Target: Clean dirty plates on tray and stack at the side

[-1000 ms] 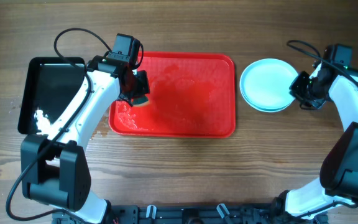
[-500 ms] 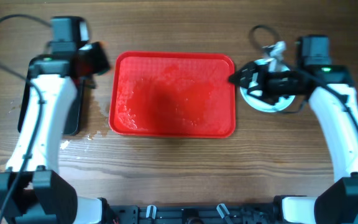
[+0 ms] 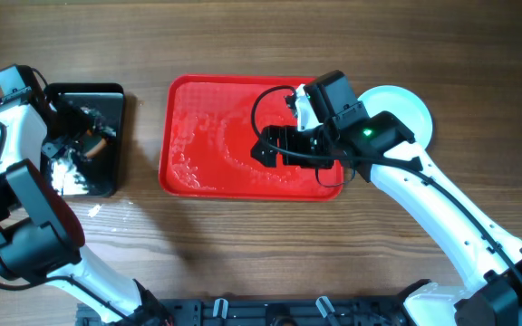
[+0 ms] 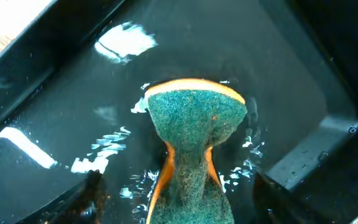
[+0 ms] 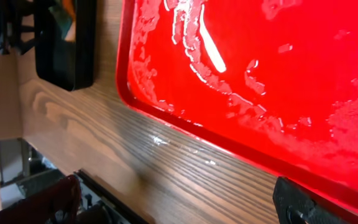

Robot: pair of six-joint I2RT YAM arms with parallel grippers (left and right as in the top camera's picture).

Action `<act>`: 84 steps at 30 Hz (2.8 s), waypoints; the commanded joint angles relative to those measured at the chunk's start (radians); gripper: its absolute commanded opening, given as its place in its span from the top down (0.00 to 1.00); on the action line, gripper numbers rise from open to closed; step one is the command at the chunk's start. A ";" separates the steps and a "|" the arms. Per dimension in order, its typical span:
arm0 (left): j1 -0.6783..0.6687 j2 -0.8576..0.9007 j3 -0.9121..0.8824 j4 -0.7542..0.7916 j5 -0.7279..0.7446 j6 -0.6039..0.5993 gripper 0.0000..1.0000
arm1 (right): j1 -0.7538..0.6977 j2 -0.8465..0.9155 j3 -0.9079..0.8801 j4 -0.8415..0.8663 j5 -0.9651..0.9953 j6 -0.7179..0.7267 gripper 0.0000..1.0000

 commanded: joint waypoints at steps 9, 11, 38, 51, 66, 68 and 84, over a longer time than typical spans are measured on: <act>-0.005 -0.461 0.032 -0.111 0.570 -0.251 0.00 | 0.003 -0.299 0.002 -0.125 0.163 0.026 0.00; -0.005 -0.516 0.032 -0.299 0.605 -0.250 0.00 | 0.005 -0.447 0.002 -0.280 0.254 0.065 0.00; -0.005 -0.517 0.032 -0.452 0.598 -0.251 0.00 | -0.467 -1.312 -0.812 0.475 0.188 -0.382 0.00; -0.005 -0.517 0.032 -0.452 0.598 -0.251 0.00 | -0.597 -1.518 -1.234 0.779 0.263 -0.525 0.00; -0.005 -0.517 0.032 -0.452 0.598 -0.251 0.00 | -0.598 -1.517 -1.234 0.780 0.275 -0.590 0.00; -0.005 -0.517 0.032 -0.452 0.598 -0.251 0.00 | -0.598 -1.517 -1.234 0.780 0.275 -0.590 0.00; -0.359 -1.175 -0.769 0.172 0.295 -0.205 0.00 | -0.598 -1.517 -1.234 0.780 0.275 -0.590 0.00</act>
